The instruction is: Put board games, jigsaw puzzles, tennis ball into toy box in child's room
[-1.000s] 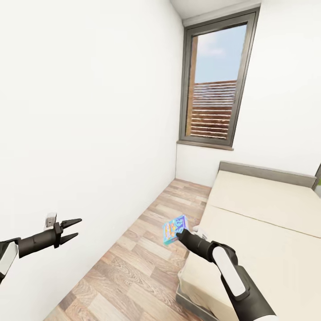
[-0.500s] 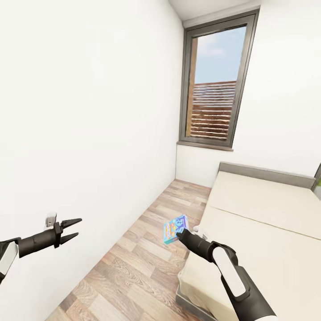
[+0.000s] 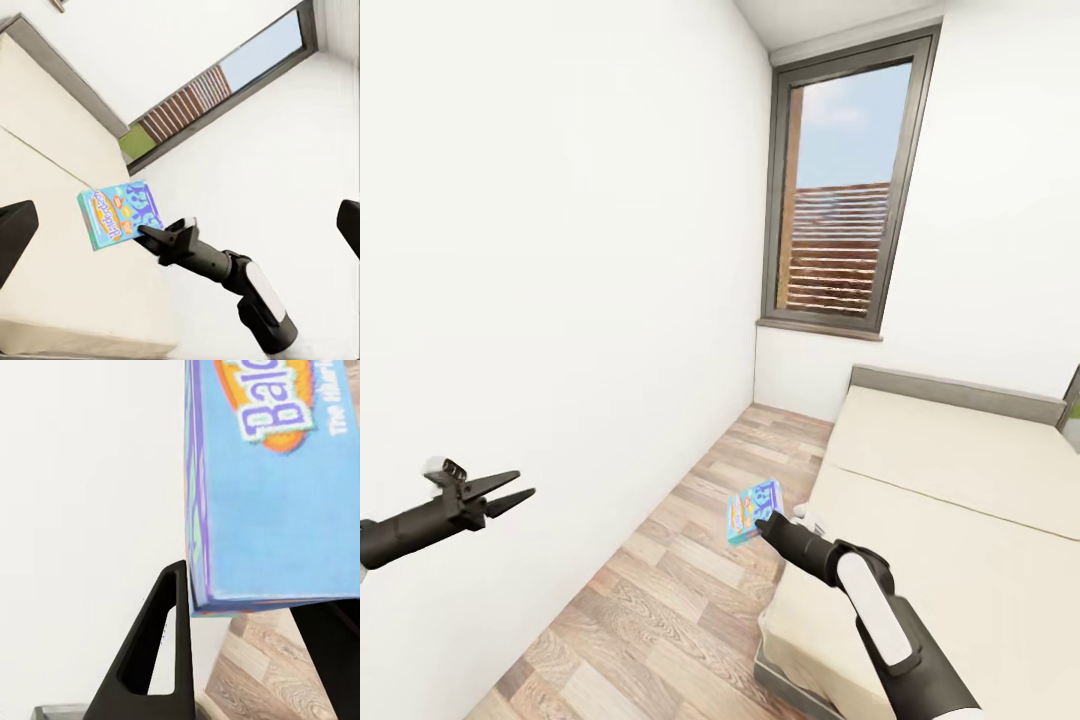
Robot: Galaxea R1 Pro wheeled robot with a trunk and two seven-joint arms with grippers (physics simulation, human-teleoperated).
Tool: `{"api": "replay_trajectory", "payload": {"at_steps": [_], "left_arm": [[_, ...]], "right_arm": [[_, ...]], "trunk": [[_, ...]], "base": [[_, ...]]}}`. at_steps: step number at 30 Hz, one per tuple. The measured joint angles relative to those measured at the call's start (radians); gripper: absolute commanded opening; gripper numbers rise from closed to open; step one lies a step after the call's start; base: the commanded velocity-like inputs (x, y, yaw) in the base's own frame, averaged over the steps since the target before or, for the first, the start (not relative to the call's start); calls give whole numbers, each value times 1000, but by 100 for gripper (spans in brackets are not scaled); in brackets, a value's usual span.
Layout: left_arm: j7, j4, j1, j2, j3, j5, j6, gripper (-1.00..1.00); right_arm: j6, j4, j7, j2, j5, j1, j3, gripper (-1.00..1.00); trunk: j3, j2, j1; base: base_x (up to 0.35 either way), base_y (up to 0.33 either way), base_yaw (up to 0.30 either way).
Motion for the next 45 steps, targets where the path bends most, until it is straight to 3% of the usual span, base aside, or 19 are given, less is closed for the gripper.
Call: {"api": "replay_trajectory", "payload": {"at_steps": [5, 13, 45], "left_arm": [[-33, -20, 9, 2, -1, -4, 0, 100], [-37, -23, 15, 1, -1, -6, 0, 100], [-29, -21, 15, -9, -1, -26, -1, 100]], "right_arm": [[0, -23, -1, 1, 4, 1, 1, -100], [0, -25, -1, 0, 6, 2, 1, -100], [0, -18, -1, 2, 10, 2, 0, -100]], "trunk": [[6, 14, -8], [6, 14, -8], [6, 14, -8]], "base": [[0, 0, 0], [-52, -71, 48], [-143, -282, 281]]}}
